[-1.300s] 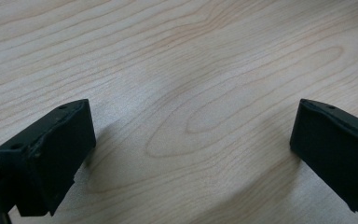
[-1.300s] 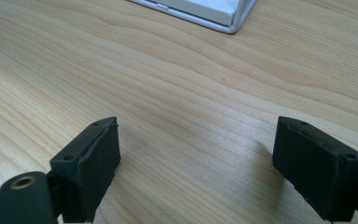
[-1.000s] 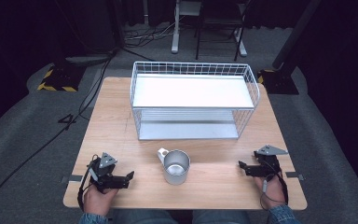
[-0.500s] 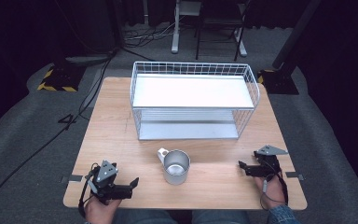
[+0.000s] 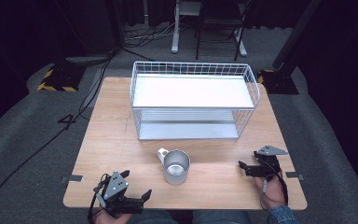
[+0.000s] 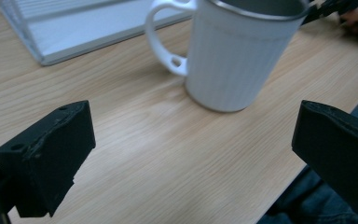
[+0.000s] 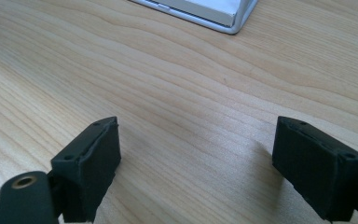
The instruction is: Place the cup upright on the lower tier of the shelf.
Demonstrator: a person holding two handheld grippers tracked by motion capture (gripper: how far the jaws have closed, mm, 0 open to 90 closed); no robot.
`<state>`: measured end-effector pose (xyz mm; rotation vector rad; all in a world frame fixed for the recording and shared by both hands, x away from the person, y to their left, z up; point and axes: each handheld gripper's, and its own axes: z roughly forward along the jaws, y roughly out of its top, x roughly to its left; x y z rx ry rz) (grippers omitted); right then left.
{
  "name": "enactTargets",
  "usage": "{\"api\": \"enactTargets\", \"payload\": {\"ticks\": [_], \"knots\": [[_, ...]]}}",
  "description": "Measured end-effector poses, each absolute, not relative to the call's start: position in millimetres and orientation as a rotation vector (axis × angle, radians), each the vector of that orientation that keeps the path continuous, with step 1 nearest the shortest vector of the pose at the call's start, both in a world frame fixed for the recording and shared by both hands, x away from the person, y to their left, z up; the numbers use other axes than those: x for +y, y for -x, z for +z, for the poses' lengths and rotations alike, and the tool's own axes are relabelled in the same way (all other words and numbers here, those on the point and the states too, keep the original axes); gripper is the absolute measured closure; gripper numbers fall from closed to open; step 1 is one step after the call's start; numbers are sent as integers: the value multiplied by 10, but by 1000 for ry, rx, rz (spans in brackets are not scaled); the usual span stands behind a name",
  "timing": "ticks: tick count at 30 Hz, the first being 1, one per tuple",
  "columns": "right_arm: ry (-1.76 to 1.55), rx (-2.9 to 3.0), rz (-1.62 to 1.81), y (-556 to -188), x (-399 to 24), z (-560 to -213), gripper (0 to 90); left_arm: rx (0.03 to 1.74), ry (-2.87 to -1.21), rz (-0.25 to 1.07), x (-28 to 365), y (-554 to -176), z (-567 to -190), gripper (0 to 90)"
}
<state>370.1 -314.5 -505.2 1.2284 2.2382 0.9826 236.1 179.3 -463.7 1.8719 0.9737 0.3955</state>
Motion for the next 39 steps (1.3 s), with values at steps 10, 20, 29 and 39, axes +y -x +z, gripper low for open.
{"api": "enactTargets", "payload": {"ticks": [10, 20, 29, 39], "knots": [[-1222, 2237, 979, -3696, -3142, -5051, 155, 901, -1812, 379, 1559, -2337, -4643, 0], [-1226, 2236, 979, -3692, -3142, -5051, 157, 845, -1800, 386, 1352, -2492, -4770, 1], [-1221, 2233, 977, -3686, -3139, -5051, 159, 842, -1826, 387, 1205, -2638, -4829, 0], [-1222, 2232, 976, -3683, -3138, -5051, 159, 854, -1819, 373, 1039, -2783, -4910, 0]]}}
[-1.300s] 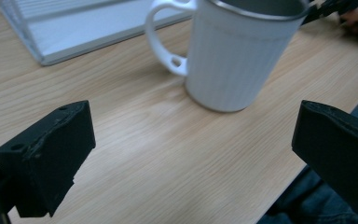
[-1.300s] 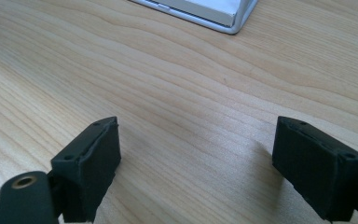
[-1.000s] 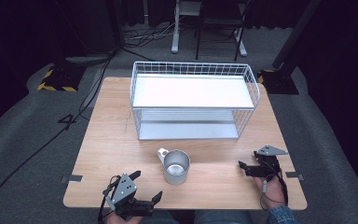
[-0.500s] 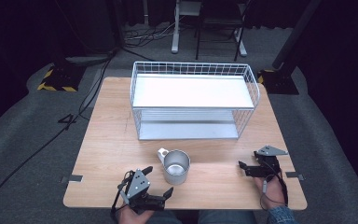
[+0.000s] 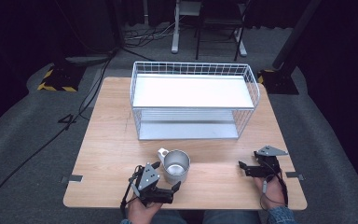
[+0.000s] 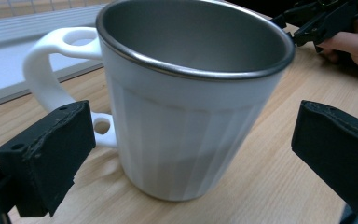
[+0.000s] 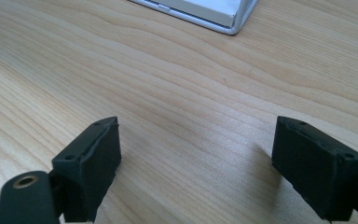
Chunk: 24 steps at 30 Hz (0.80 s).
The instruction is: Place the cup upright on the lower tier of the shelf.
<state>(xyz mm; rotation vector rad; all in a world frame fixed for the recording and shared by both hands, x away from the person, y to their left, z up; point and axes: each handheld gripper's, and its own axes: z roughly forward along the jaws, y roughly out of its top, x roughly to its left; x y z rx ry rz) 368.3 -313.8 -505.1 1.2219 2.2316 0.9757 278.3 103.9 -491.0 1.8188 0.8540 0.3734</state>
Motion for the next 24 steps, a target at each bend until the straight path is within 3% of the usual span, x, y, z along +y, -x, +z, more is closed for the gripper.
{"api": "enactTargets", "payload": {"ticks": [15, 24], "knots": [[-1232, 2228, 978, -3684, -3146, -5051, 165, 869, -1840, 384, 866, -3003, -4988, 3], [-1237, 2221, 978, -3681, -3154, -5051, 173, 876, -1878, 402, 770, -3058, -4994, 56]]}}
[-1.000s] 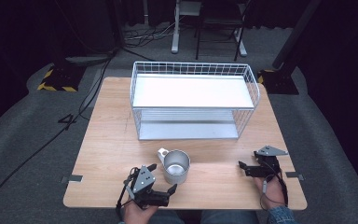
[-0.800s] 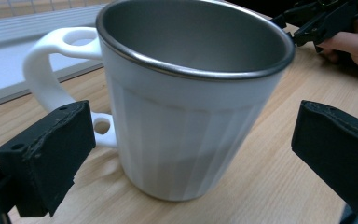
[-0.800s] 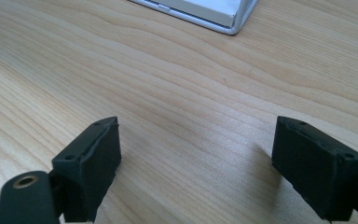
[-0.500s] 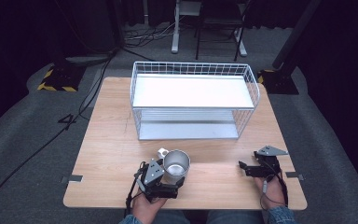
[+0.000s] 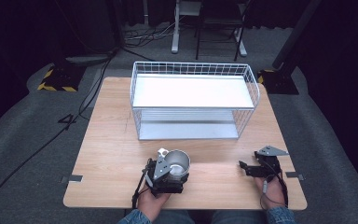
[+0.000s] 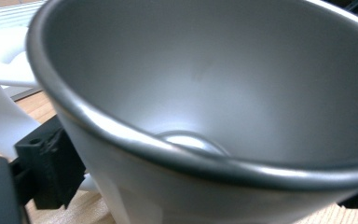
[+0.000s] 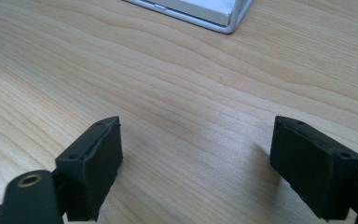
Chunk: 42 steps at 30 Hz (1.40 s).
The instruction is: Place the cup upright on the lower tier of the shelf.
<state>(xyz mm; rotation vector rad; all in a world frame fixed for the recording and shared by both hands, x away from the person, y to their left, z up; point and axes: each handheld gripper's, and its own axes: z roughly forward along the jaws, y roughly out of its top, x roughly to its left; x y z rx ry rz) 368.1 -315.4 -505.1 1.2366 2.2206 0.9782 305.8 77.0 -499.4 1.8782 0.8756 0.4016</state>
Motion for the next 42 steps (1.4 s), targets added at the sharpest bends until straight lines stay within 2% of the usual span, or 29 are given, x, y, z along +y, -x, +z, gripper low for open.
{"api": "enactTargets", "payload": {"ticks": [27, 42], "knots": [[-1239, 2211, 974, -3675, -3152, -5050, 179, 905, -1908, 403, 771, -3145, -4876, 76], [-1247, 2214, 974, -3677, -3154, -5049, 178, 988, -1818, 469, 790, -3490, -4672, 77]]}}
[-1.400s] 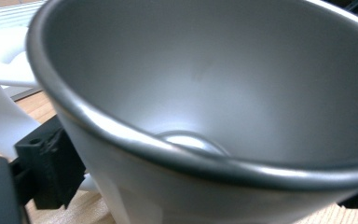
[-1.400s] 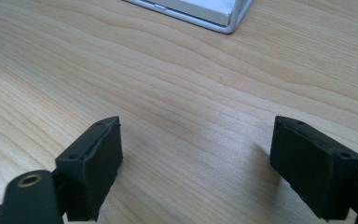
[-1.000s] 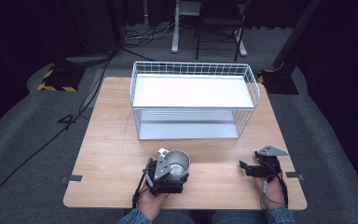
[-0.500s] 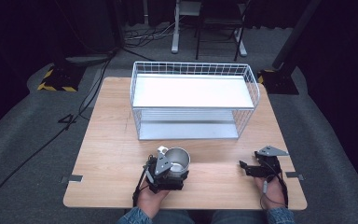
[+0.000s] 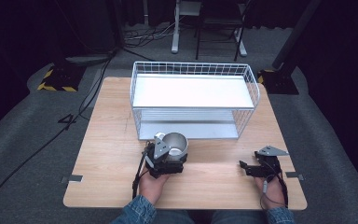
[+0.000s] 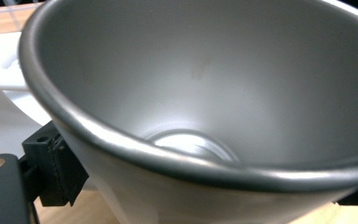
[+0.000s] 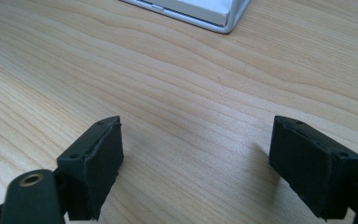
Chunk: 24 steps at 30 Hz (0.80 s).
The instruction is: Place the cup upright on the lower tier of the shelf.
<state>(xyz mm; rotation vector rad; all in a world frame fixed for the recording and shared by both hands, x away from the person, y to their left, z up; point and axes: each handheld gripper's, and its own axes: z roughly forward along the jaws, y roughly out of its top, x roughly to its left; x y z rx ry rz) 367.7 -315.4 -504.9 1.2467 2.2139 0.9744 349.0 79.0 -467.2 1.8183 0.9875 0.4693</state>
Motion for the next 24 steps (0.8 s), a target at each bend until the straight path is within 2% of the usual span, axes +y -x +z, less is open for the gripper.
{"api": "enactTargets", "payload": {"ticks": [6, 10, 24], "knots": [[-1247, 2215, 976, -3680, -3156, -5050, 179, 1060, -1767, 500, 838, -3641, -4656, 77], [-1249, 2214, 979, -3682, -3157, -5052, 179, 1052, -1778, 547, 843, -3716, -4594, 77], [-1248, 2214, 980, -3689, -3153, -5052, 179, 1036, -1754, 581, 659, -4022, -4592, 77]]}}
